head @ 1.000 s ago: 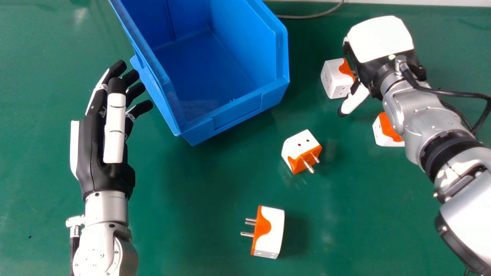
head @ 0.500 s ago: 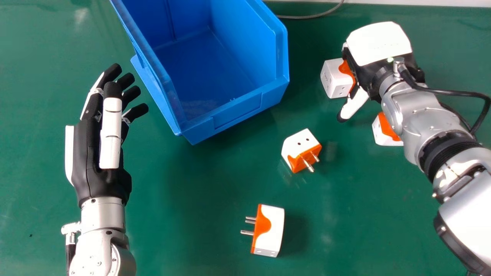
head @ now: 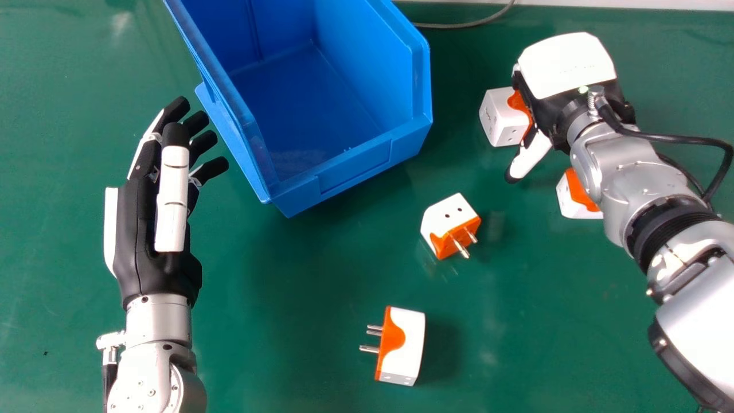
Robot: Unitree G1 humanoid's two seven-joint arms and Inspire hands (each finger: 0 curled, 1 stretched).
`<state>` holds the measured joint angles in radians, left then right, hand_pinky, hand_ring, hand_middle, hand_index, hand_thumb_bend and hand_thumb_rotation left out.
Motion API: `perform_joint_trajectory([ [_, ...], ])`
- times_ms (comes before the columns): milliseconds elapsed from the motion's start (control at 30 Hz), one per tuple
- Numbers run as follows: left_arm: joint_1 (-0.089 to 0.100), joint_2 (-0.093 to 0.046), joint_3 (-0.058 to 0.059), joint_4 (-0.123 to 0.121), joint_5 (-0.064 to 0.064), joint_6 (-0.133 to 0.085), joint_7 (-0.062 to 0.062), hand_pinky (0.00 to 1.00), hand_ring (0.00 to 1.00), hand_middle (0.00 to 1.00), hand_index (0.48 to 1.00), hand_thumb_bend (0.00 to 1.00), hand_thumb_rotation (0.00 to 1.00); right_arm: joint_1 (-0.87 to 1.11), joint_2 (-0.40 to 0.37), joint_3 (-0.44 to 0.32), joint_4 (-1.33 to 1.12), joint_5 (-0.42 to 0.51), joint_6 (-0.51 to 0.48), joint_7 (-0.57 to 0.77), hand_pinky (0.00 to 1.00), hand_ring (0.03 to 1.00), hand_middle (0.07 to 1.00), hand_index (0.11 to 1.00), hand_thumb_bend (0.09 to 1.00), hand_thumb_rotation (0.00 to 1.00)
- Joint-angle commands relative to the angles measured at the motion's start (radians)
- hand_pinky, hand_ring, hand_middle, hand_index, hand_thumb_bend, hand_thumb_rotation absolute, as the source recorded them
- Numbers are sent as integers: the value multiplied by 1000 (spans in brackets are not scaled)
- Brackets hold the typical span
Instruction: Pick all objects and put in blue box
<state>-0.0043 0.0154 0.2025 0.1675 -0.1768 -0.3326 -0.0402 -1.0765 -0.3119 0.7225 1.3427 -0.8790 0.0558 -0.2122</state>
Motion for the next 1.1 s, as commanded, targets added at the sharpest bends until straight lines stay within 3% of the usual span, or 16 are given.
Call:
perform_joint_trajectory([
  [0, -9, 3, 1, -18, 9, -8, 8, 740, 817, 835, 839, 671, 792, -36, 5, 7, 5, -11, 9, 5, 535, 670, 733, 762, 1000, 394],
  [67, -12, 3, 1, -12, 15, -12, 13, 740, 817, 835, 838, 674, 791, -36, 6, 7, 4, -10, 4, 4, 547, 681, 745, 771, 1000, 398],
  [333, -2, -5, -3, -20, 10, -14, 12, 740, 817, 835, 838, 680, 794, -33, 12, 15, 4, -16, 24, -12, 562, 689, 752, 777, 1000, 408],
  [433, 15, -10, -6, -36, 5, -9, 7, 741, 818, 836, 838, 682, 794, -24, 11, 16, 0, -13, 25, -33, 562, 687, 750, 776, 1000, 411],
  [567, 47, -20, -18, -86, 8, 23, 12, 741, 818, 835, 838, 683, 793, -27, 4, 16, -2, -10, 25, -34, 557, 679, 743, 767, 1000, 409],
  [733, 103, -25, -40, -160, 7, 54, 0, 747, 820, 837, 838, 660, 792, -37, -10, 17, 5, -12, 16, -42, 556, 678, 738, 756, 1000, 408],
  [833, 108, -32, -36, -175, 10, 62, 12, 752, 824, 840, 841, 654, 792, -46, -11, 14, 9, -8, 10, -33, 553, 674, 734, 755, 1000, 406],
  [933, 127, -38, -35, -217, 4, 90, 23, 763, 830, 845, 845, 656, 796, -59, -9, 10, 11, -5, 11, -18, 554, 674, 734, 756, 1000, 405],
  [967, 137, -38, -37, -237, 2, 101, 25, 763, 830, 845, 845, 656, 796, -62, -7, 10, 12, -5, 12, -16, 554, 674, 734, 756, 1000, 405],
  [1033, 137, -34, -36, -257, 1, 121, 27, 768, 833, 848, 847, 665, 799, -69, -5, 11, 14, -7, 14, -13, 558, 678, 735, 755, 1000, 406],
  [1067, 149, -34, -37, -275, -2, 128, 24, 768, 833, 848, 847, 665, 799, -70, -5, 12, 14, -7, 14, -13, 558, 678, 735, 755, 1000, 406],
])
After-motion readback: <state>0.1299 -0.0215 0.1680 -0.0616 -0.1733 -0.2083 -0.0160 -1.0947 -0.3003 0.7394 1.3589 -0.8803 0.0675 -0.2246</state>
